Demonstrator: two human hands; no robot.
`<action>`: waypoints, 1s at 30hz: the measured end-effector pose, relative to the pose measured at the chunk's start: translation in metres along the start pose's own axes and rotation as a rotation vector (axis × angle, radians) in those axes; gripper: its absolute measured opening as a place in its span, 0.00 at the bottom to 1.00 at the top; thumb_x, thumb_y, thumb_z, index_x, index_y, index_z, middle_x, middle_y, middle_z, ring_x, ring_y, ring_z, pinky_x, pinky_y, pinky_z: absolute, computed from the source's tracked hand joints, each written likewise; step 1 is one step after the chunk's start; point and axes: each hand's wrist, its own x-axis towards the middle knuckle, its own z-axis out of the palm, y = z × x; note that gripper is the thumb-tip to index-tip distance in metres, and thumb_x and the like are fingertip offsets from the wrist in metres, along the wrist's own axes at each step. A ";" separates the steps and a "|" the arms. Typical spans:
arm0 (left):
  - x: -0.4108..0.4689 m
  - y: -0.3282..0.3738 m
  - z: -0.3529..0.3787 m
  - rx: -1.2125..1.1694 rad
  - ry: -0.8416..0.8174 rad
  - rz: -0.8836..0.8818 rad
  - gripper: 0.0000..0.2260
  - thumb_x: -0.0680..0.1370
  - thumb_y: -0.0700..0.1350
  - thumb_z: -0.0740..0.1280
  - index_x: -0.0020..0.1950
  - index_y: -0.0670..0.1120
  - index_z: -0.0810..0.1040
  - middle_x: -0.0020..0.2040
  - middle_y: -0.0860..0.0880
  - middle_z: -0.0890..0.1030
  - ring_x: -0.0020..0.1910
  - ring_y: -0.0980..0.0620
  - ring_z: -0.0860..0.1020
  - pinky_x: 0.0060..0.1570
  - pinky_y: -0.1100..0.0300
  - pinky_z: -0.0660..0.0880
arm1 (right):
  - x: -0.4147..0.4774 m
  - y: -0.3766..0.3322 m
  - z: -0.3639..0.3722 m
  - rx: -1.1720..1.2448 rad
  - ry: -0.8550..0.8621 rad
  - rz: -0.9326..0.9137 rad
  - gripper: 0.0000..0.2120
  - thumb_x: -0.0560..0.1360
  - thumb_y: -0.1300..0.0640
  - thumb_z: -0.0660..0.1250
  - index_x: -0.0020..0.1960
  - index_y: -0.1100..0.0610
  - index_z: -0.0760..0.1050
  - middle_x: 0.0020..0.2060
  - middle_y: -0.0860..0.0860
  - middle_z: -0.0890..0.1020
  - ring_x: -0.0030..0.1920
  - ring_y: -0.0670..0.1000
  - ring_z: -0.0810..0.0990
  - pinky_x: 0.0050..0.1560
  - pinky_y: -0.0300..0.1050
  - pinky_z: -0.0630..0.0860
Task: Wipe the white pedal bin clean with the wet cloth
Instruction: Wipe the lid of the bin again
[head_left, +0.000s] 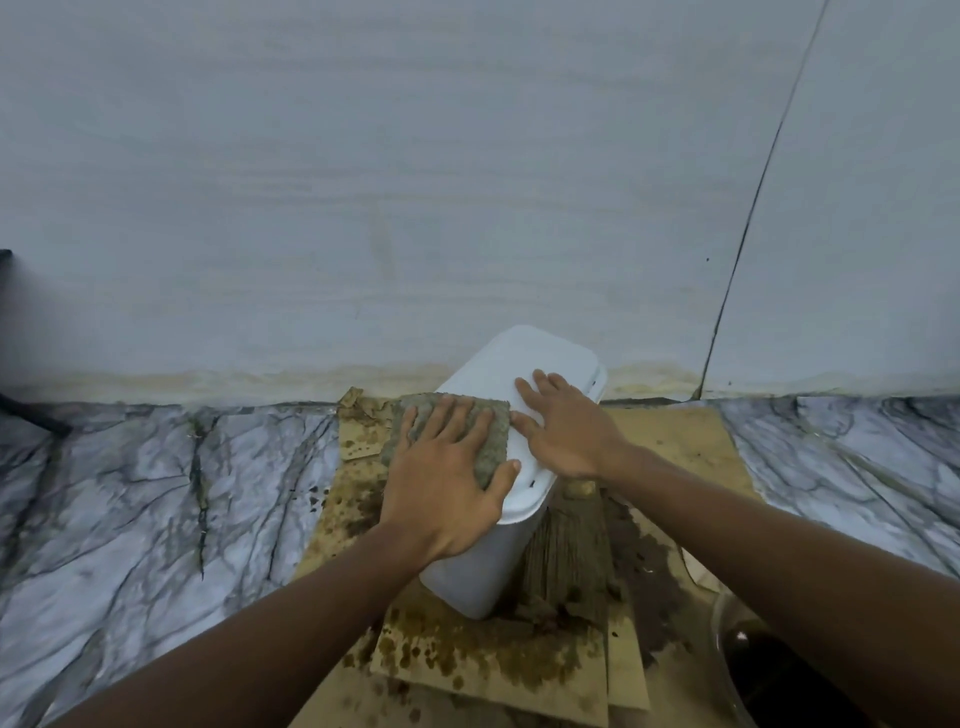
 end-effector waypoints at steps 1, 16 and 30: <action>0.006 -0.002 0.001 -0.009 0.008 -0.014 0.33 0.79 0.68 0.46 0.81 0.55 0.58 0.82 0.51 0.57 0.81 0.53 0.48 0.79 0.46 0.41 | 0.011 0.006 -0.001 0.019 0.001 -0.009 0.29 0.84 0.41 0.49 0.82 0.50 0.49 0.82 0.50 0.49 0.81 0.51 0.44 0.79 0.51 0.45; 0.013 -0.027 0.021 -0.120 0.205 -0.030 0.28 0.78 0.65 0.56 0.72 0.52 0.76 0.74 0.49 0.73 0.77 0.50 0.65 0.74 0.40 0.62 | 0.092 0.051 -0.003 -0.022 0.036 -0.093 0.31 0.82 0.35 0.48 0.81 0.45 0.50 0.82 0.48 0.48 0.81 0.49 0.44 0.80 0.50 0.41; -0.031 -0.064 -0.001 -0.309 -0.018 0.063 0.33 0.78 0.71 0.51 0.81 0.59 0.56 0.82 0.60 0.50 0.80 0.63 0.43 0.79 0.52 0.45 | -0.019 0.007 0.016 -0.159 0.269 0.263 0.34 0.81 0.34 0.42 0.82 0.50 0.45 0.81 0.54 0.44 0.81 0.58 0.40 0.79 0.58 0.37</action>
